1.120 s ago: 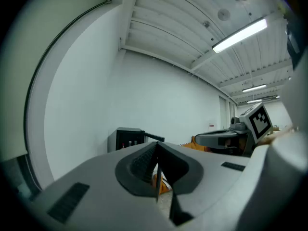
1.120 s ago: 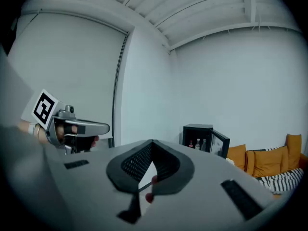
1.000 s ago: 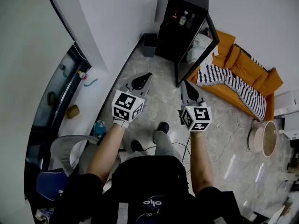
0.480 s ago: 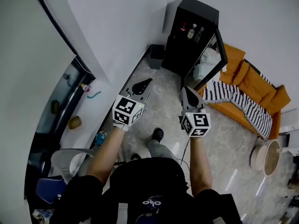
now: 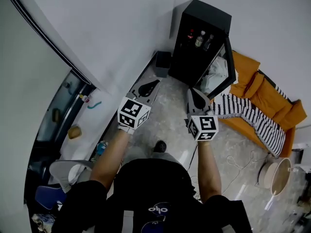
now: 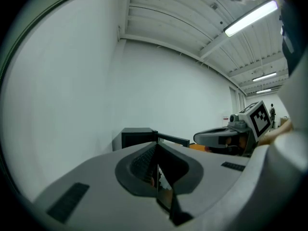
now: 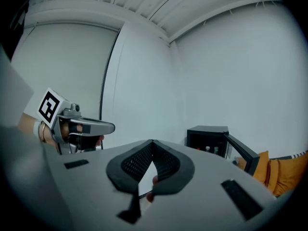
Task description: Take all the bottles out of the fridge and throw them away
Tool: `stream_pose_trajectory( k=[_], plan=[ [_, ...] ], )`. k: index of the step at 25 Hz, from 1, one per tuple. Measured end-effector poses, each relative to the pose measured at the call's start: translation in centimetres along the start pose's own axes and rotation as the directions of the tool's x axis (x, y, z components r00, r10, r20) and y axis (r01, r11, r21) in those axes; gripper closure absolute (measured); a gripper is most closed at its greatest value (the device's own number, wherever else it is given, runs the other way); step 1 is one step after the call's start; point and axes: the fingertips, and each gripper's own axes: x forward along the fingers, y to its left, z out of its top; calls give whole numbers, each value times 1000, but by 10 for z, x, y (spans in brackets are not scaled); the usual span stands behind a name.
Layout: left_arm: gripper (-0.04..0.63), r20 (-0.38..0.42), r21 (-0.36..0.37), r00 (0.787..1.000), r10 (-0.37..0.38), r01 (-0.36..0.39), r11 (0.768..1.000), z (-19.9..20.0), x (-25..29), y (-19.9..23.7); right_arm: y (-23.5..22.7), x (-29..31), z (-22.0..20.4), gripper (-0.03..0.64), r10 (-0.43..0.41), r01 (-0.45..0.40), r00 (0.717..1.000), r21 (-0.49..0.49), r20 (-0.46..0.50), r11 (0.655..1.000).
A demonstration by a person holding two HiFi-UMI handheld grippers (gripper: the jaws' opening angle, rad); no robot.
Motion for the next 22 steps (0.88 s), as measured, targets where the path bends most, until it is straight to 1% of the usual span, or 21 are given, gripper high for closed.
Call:
stream_pose_trajectory(
  k=[3, 10, 15, 22],
  plan=[
    [595, -9, -6, 1000, 3, -3, 1000, -1, 23, 0, -18, 12, -3, 615, 12, -12, 1000, 15, -15, 1000],
    [595, -18, -6, 1000, 9, -9, 1000, -2, 66, 12, -56, 45, -6, 615, 17, -17, 1000, 24, -13, 1000],
    [595, -18, -15, 1000, -4, 4, 1000, -3, 97, 24, -79, 68, -9, 615, 8, -7, 1000, 36, -29, 999],
    [595, -5, -47, 999, -39, 38, 998, -5, 145, 63, -108, 116, -7, 615, -25, 27, 999, 38, -48, 999]
  ],
)
